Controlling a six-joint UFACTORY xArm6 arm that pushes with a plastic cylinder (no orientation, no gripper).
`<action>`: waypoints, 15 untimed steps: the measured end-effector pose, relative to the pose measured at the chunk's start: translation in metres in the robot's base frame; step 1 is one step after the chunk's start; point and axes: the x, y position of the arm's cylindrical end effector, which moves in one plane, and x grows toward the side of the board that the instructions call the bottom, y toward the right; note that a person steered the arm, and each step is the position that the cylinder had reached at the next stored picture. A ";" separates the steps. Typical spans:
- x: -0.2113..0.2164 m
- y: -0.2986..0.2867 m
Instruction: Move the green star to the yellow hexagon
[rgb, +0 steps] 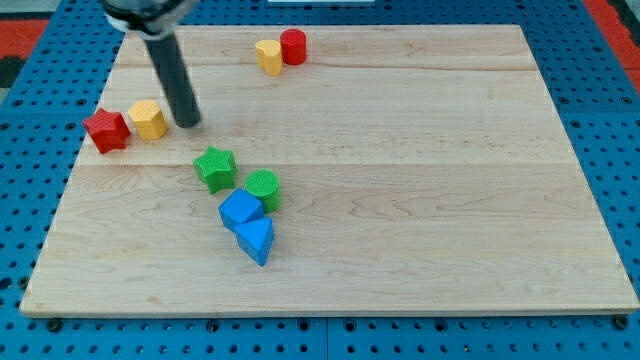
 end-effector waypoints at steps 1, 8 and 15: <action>0.066 0.108; 0.173 0.063; 0.038 -0.038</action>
